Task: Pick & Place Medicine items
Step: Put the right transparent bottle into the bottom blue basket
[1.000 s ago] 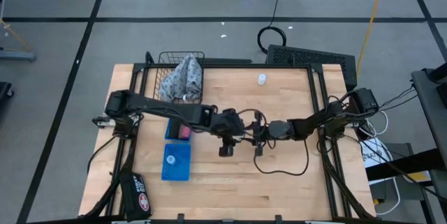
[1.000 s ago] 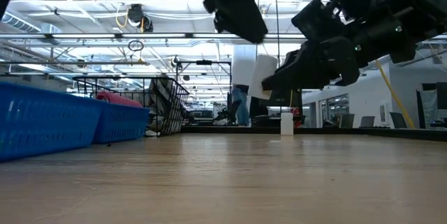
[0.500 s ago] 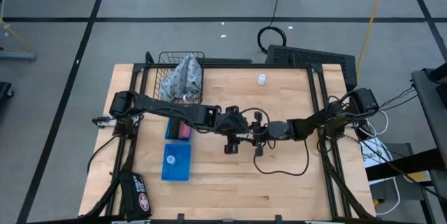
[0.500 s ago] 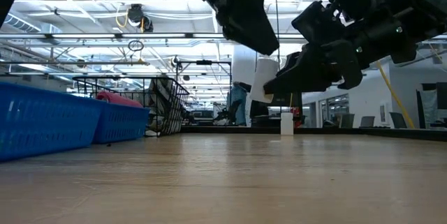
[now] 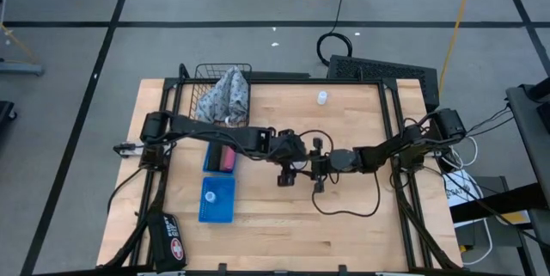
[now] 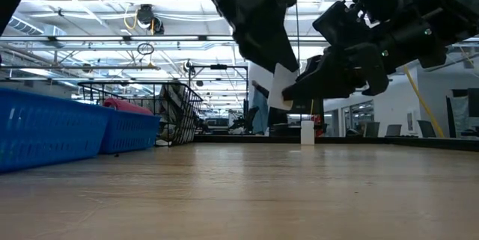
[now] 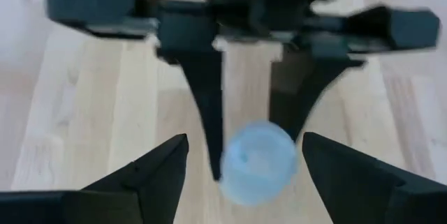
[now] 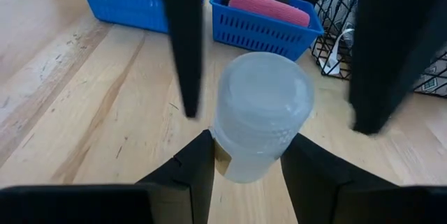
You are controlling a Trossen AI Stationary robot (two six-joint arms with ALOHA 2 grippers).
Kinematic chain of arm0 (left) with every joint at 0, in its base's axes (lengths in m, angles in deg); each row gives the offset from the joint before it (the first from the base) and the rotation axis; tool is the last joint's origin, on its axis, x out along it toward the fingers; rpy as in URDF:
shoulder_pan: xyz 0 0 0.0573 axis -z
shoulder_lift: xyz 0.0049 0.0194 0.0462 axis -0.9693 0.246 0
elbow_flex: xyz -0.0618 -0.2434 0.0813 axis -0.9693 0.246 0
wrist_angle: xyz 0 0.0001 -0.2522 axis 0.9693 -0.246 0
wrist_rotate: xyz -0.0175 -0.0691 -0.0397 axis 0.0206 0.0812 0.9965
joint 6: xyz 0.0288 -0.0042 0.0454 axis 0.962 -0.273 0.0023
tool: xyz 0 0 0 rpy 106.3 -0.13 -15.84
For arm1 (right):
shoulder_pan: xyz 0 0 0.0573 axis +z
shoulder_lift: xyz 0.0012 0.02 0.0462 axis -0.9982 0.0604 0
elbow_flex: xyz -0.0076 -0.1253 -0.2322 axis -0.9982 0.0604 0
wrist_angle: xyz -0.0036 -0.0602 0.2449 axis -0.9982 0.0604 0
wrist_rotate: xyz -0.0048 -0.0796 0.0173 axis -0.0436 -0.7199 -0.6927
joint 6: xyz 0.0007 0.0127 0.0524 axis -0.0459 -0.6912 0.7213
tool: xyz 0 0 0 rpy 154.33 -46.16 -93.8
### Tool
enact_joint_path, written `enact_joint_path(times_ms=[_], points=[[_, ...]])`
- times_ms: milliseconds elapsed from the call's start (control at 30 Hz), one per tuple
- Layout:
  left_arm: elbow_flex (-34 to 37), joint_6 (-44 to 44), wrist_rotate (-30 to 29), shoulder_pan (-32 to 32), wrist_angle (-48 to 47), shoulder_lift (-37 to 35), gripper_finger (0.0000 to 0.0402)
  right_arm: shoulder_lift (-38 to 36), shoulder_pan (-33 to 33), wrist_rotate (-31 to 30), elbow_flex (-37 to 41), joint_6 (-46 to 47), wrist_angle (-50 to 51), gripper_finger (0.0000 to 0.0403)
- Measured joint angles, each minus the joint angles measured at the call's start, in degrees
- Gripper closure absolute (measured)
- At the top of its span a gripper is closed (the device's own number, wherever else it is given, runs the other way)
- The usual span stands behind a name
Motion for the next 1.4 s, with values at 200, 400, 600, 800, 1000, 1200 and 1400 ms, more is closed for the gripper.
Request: enact_joint_path(times_ms=[200,400,600,800,1000,1200,1400], points=[[0.00,-0.68,0.45,-0.50,0.34,0.53,0.0134,0.00,0.00,-0.03,0.00,-0.04,0.12,0.0268],[0.00,-0.70,0.63,-0.50,-0.11,0.49,0.0174,0.00,0.00,-0.07,0.00,-0.07,0.36,0.0268],[0.00,-0.76,0.76,-0.39,-0.25,0.49,0.0235,0.00,-0.04,-0.16,0.00,-0.01,0.40,0.0268],[0.00,1.55,0.72,-0.39,-0.31,0.49,0.0263,0.00,-0.04,-0.16,0.00,0.27,0.46,0.0266],[0.07,0.58,-0.67,0.26,-1.64,-1.91,0.0263,-0.04,-0.03,-0.37,-0.07,5.66,-0.04,0.0230],[2.38,-2.45,-4.41,1.58,-4.59,-8.64,0.0263,0.03,-0.02,-0.17,0.02,5.62,0.46,0.0186],[12.97,-11.35,-10.22,4.96,-4.83,-20.48,0.0263,0.02,-0.02,-0.22,0.02,5.05,1.52,0.0167]])
